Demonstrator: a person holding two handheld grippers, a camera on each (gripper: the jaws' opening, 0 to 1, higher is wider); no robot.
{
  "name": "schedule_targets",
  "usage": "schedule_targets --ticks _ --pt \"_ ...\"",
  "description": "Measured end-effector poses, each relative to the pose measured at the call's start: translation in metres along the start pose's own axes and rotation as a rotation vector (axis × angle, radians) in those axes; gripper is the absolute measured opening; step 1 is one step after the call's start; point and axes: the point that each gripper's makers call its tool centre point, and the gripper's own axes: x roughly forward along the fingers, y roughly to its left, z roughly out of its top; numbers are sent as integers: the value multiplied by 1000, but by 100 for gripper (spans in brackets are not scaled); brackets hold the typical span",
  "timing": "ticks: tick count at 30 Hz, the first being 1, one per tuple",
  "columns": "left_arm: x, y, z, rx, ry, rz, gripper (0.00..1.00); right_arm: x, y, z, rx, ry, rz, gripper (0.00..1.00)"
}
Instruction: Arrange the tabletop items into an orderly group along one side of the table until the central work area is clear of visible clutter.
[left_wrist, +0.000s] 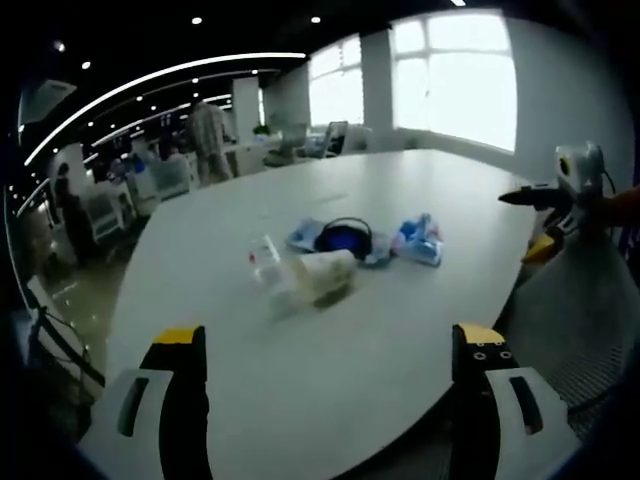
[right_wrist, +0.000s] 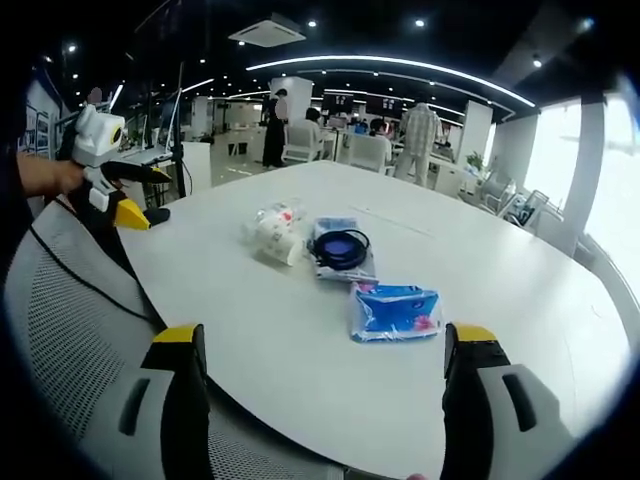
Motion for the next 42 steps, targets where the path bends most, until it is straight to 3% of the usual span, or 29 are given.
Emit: schedule_targets --ticks 10,42 --pt "15 2 10 -31 1 5 98 0 -2 0 3 -1 -6 99" --pt "45 5 45 -18 -23 31 94 -1 -3 -1 -4 5 -16 96"
